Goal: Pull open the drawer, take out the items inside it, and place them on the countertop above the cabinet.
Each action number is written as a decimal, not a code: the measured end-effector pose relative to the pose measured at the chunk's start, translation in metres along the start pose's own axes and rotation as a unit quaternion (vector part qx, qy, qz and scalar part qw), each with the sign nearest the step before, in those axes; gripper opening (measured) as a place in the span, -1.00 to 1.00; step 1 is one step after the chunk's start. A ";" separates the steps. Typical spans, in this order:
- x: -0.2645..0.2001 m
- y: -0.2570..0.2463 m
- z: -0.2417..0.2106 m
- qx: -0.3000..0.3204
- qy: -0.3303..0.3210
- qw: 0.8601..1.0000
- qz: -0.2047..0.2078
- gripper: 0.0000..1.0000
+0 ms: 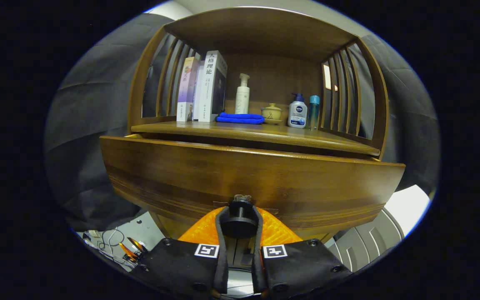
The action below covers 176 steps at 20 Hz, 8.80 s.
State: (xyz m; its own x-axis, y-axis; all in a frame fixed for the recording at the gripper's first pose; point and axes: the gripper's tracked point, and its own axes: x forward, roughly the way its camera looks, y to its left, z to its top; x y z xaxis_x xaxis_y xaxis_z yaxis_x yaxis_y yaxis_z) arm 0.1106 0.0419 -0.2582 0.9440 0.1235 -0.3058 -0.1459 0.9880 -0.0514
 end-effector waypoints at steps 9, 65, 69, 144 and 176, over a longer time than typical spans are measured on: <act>-0.037 0.005 -0.017 -0.010 0.004 1.000 0.006 -0.51; 0.041 -0.005 0.070 -0.028 0.219 0.971 0.090 0.95; 0.055 -0.010 0.047 0.011 0.259 0.962 0.085 0.95; 0.010 -0.038 0.264 -0.014 -0.105 0.994 0.040 0.97; -0.101 0.004 0.012 0.062 -0.081 0.995 -0.018 0.92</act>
State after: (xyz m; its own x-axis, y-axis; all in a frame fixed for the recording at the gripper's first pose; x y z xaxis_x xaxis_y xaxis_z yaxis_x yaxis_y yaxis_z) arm 0.0185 0.0349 -0.2158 0.9849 0.0905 -0.1479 -0.0823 0.9948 0.0605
